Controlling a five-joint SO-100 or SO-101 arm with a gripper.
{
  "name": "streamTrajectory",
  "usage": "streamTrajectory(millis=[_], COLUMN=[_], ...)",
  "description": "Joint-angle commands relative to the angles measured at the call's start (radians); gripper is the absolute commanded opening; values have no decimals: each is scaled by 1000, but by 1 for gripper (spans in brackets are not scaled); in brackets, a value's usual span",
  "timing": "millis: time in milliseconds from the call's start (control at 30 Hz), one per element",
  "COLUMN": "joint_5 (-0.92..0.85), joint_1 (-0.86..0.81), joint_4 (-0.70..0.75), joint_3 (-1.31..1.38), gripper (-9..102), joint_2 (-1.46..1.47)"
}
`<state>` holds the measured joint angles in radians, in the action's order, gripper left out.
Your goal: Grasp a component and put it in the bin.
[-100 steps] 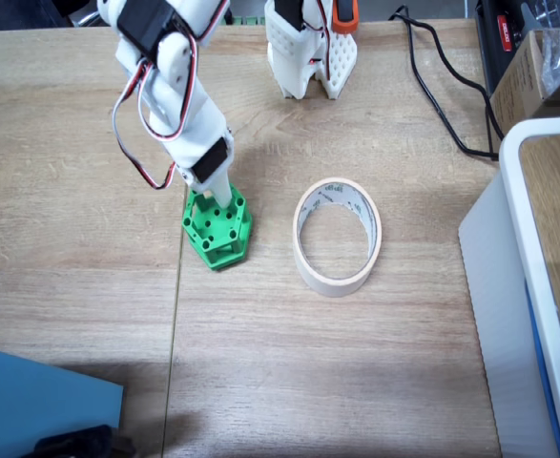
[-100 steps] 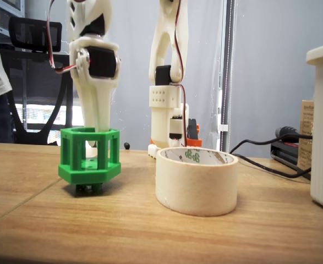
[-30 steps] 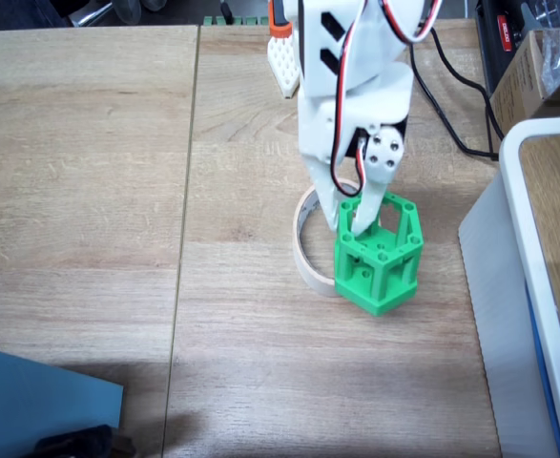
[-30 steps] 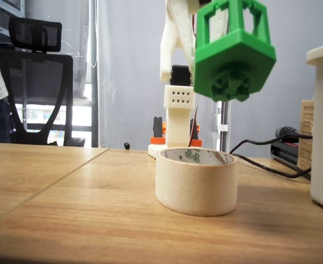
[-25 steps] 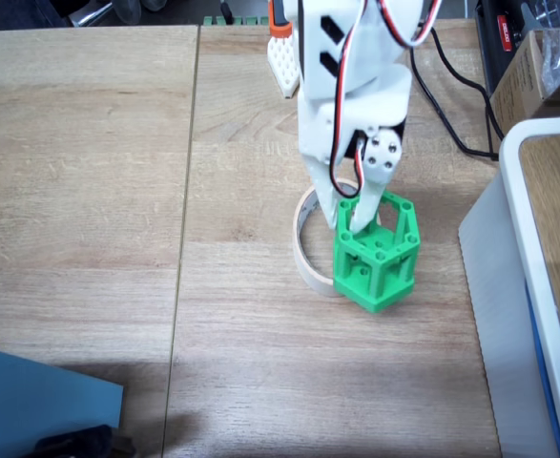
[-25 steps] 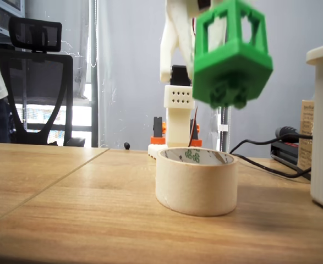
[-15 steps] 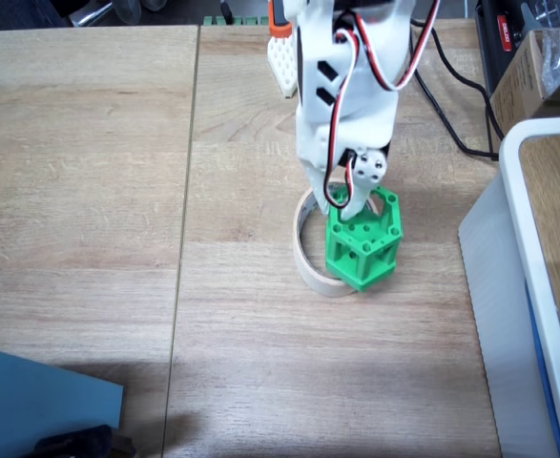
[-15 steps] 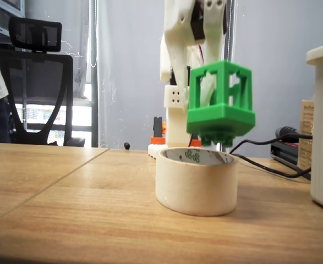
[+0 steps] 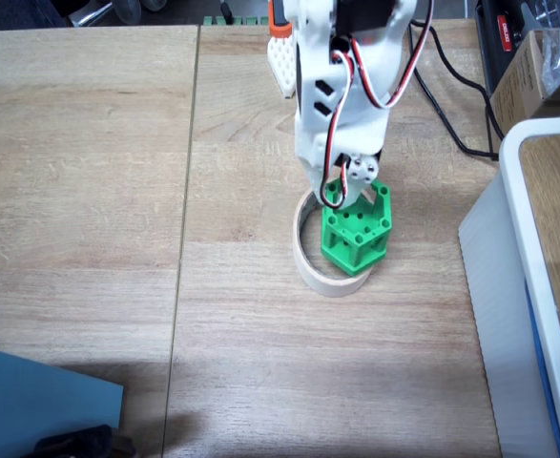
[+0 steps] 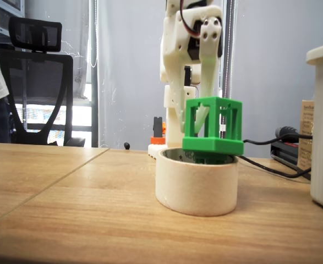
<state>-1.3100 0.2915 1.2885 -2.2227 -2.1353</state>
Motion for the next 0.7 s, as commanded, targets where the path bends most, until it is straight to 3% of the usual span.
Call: streamTrajectory(millis=[0, 233, 667], joint_5=[6, 0, -11], joint_1=[-3, -63, -132], joint_4=[40, 164, 169], joint_3=[14, 23, 12], gripper=[0, 0, 0], joint_2=[-55, -55, -55])
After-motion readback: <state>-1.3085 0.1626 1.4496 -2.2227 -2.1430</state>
